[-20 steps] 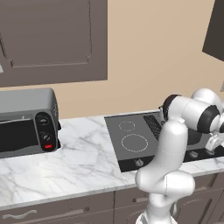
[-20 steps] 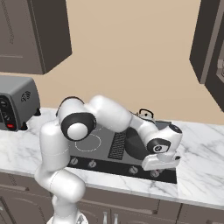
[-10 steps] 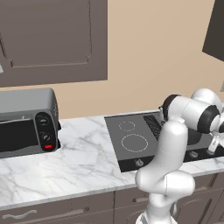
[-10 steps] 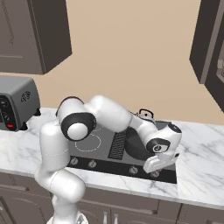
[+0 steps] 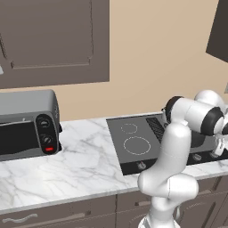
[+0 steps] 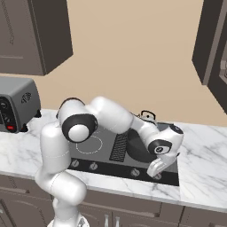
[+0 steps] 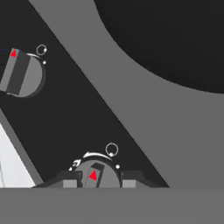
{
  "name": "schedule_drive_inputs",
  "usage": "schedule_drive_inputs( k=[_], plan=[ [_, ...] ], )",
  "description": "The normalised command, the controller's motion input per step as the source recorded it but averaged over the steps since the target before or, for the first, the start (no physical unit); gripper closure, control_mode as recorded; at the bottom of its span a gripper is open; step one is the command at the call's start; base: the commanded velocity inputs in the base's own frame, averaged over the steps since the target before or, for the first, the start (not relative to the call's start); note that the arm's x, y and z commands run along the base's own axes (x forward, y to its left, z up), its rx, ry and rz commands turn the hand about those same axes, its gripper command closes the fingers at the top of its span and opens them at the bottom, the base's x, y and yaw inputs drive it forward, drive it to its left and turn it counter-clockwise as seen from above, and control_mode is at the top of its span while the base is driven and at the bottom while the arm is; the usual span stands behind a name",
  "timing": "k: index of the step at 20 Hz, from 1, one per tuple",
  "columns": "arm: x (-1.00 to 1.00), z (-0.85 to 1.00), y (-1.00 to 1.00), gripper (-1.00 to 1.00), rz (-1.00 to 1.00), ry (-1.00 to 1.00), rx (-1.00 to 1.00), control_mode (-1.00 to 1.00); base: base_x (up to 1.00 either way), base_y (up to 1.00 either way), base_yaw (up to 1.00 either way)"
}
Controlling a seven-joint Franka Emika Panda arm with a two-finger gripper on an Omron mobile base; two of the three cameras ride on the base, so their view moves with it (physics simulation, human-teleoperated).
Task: Pick the kettle from the cabinet and place it on a stove burner. Then pick the pot from the counter and place it on another stove burner. Finally, turn both burners on.
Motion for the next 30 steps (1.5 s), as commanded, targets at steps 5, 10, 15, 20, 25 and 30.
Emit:
schedule_drive_inputs(
  k=[5,10,15,20,25,30],
  plan=[
    [0.0,-0.04,0.02,-1.0,0.14,0.0,0.0,-1.0,0.0,0.0,0.0],
    [0.0,0.02,0.01,-1.0,0.09,0.0,0.0,-1.0,0.0,0.0,0.0],
    [-0.01,0.32,-0.01,-1.0,0.02,0.0,0.0,-1.0,0.0,0.0,0.0],
    [-0.02,0.48,-0.01,-1.0,0.0,0.0,0.0,-1.0,0.0,0.0,0.0],
    [-0.05,0.3,-0.01,-1.0,0.0,0.0,0.0,-1.0,0.0,0.0,0.0],
    [-0.13,0.25,-0.05,-1.0,0.0,0.0,0.0,-1.0,0.0,0.0,0.0]
  ],
)
